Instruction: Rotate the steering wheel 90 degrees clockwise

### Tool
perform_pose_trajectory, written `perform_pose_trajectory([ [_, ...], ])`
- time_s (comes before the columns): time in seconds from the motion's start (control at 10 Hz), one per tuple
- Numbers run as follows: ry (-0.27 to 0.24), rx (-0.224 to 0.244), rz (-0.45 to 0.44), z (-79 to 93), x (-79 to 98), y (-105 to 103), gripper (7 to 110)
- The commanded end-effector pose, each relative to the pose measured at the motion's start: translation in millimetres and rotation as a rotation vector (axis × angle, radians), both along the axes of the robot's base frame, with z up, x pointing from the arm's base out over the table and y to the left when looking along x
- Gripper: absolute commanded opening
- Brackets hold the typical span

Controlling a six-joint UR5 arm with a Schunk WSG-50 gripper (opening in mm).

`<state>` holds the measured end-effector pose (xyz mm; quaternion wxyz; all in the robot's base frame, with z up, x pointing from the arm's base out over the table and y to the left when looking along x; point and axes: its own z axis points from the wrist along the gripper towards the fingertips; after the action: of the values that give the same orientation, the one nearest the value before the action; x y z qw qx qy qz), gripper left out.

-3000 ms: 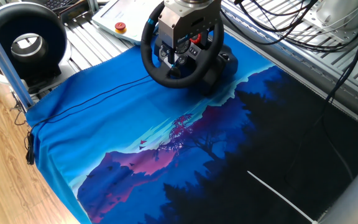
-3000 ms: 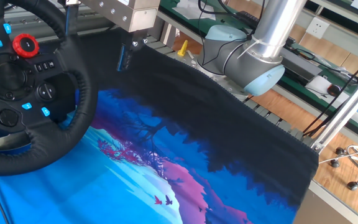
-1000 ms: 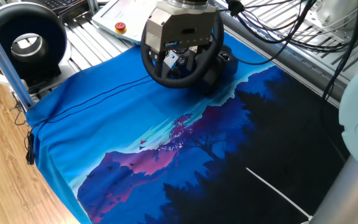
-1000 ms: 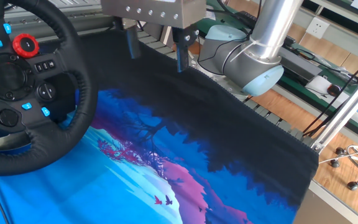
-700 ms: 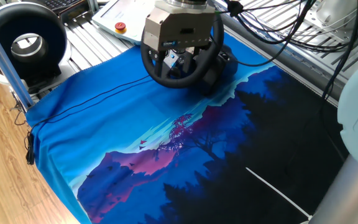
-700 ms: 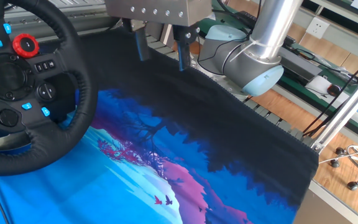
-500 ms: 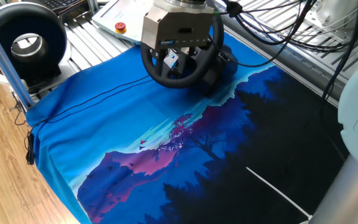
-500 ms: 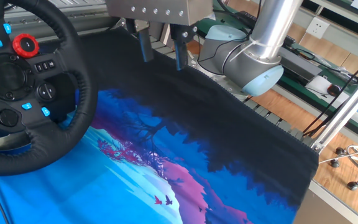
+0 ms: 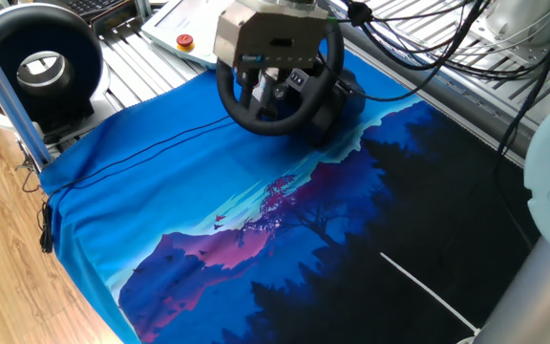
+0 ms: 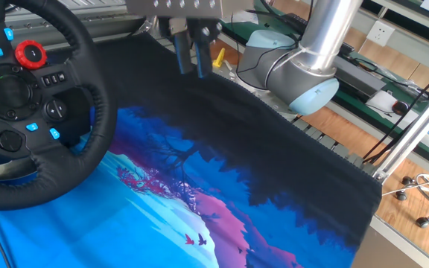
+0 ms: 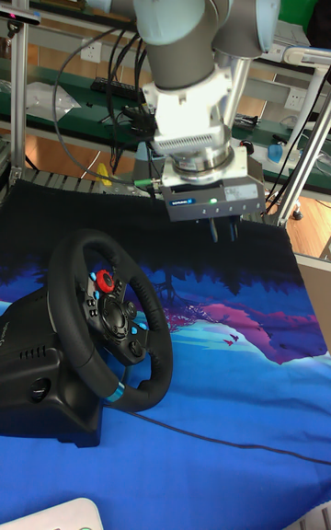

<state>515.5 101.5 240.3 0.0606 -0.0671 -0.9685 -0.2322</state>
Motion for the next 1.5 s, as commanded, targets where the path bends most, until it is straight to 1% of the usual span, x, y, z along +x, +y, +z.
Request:
perform_pose_trajectory([
  [0.0, -0.06, 0.047, -0.031, 27.5, -2.8, -19.5, 7],
  [0.1, -0.061, 0.05, -0.035, 29.9, -5.2, -23.1, 7],
  [0.2, -0.067, 0.045, -0.034, 27.4, -3.0, -23.2, 7],
  [0.3, -0.071, 0.041, -0.027, 21.0, 1.7, -20.2, 7],
  [0.4, -0.079, 0.033, -0.035, 14.4, 11.0, -13.0, 7],
  [0.5, -0.057, 0.012, -0.023, 11.0, 7.5, -12.3, 7],
  [0.6, -0.058, 0.034, -0.001, 9.6, 6.5, -7.8, 7],
  [0.7, -0.116, 0.129, 0.015, 12.6, 19.2, 11.5, 7],
  [0.8, -0.078, 0.187, 0.027, 15.1, 10.5, 23.0, 7],
  [0.9, -0.089, 0.192, 0.056, 15.8, 4.4, 13.9, 7],
  [1.0, -0.095, 0.112, 0.058, 2.8, 5.2, -4.9, 7],
  [1.1, -0.042, 0.083, 0.012, -2.5, 1.8, -6.5, 7],
  [1.2, -0.001, 0.037, 0.009, -6.7, -7.8, -18.2, 7],
  [1.3, 0.047, 0.102, -0.001, 8.9, -19.1, -6.2, 7],
  [1.4, 0.099, 0.067, 0.037, 13.9, -42.4, -23.4, 7],
])
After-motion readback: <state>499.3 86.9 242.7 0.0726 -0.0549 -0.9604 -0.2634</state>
